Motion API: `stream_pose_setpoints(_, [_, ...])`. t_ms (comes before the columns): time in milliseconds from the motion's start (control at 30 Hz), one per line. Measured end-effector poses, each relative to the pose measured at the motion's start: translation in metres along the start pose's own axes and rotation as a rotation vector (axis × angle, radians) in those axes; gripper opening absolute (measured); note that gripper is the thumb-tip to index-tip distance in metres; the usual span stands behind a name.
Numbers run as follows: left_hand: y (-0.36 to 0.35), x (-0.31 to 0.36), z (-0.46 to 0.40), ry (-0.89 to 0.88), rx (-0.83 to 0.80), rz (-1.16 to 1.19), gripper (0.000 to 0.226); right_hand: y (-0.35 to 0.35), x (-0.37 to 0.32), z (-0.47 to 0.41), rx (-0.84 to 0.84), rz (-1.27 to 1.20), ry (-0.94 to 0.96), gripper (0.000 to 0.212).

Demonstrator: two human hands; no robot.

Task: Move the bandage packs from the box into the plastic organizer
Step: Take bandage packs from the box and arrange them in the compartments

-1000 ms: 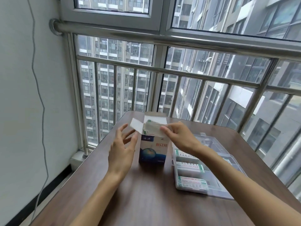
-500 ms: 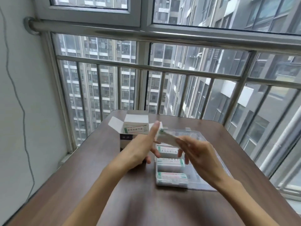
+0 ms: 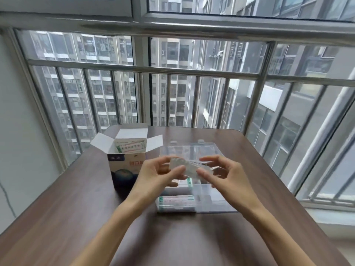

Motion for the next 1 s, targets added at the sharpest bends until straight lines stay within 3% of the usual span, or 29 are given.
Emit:
stream_pose_setpoints(100, [-0.003,0.002,0.003,-0.016,0.031,0.030,0.021,0.003,-0.004,0.002,0.013,-0.125,-0.037,0.010])
stream_pose_setpoints(267, [-0.010,0.002,0.007,-0.001,-0.031,0.051,0.016,0.007,0.001,0.004,0.036,-0.217,-0.121,0.009])
stream_pose_setpoints(367, [-0.006,0.001,0.006,-0.017,0.036,0.002,0.008,0.000,0.001,0.007,-0.048,-0.239,-0.162,0.014])
stream_pose_setpoints(500, [-0.004,0.001,0.007,-0.003,0.072,0.019,0.015,-0.011,0.002,0.008,-0.117,-0.237,-0.187,0.015])
stream_pose_setpoints(667, [-0.009,0.001,0.008,0.049,-0.008,0.111,0.011,-0.010,0.008,0.009,-0.085,-0.355,-0.300,0.019])
stream_pose_setpoints(800, [-0.006,0.000,0.008,0.072,0.034,0.122,0.006,-0.007,0.008,0.010,-0.026,-0.250,-0.264,0.025])
stream_pose_setpoints(1000, [-0.005,-0.002,0.009,0.089,0.048,0.082,0.008,-0.006,-0.004,0.012,0.061,-0.277,-0.133,0.007])
Point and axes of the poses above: each hand's wrist, its own z-axis away from the middle knuckle, its own y-axis out of the back of the hand, x = y × z, the point moved 6 cm from there along -z, towards the middle knuckle, and after that the axes turned 3 degrees about -y, right-handed, at the moved point
